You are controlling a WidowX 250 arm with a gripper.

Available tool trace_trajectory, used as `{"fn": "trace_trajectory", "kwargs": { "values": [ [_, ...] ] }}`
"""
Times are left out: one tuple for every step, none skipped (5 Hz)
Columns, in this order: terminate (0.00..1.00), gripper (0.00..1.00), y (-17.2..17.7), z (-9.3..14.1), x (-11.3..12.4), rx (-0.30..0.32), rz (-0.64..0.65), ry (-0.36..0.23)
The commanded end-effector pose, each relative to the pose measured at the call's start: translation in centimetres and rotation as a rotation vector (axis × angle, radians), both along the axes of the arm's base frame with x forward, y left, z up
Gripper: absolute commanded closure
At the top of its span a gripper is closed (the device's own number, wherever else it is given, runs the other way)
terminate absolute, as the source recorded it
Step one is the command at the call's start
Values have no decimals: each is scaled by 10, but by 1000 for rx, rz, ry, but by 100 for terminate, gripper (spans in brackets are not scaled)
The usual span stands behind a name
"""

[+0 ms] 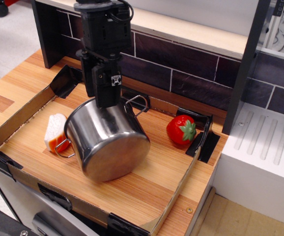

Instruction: Topple metal pot

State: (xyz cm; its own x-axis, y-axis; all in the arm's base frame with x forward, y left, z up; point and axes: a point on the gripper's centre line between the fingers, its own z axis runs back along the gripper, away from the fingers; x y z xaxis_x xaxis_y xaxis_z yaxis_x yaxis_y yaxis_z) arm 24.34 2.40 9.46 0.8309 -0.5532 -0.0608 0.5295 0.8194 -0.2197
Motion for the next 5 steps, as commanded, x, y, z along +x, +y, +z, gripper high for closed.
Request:
{"fn": "trace_trajectory", "kwargs": {
  "values": [
    [0,0,12,29,-3,151,4,-245],
    [0,0,12,46,-7,225,46,-366],
    [0,0,13,66,-10,250,65,-417],
    [0,0,18,90,-15,232,72,-408],
    [100,0,18,90,-15,232,72,-408]
  ]
}}
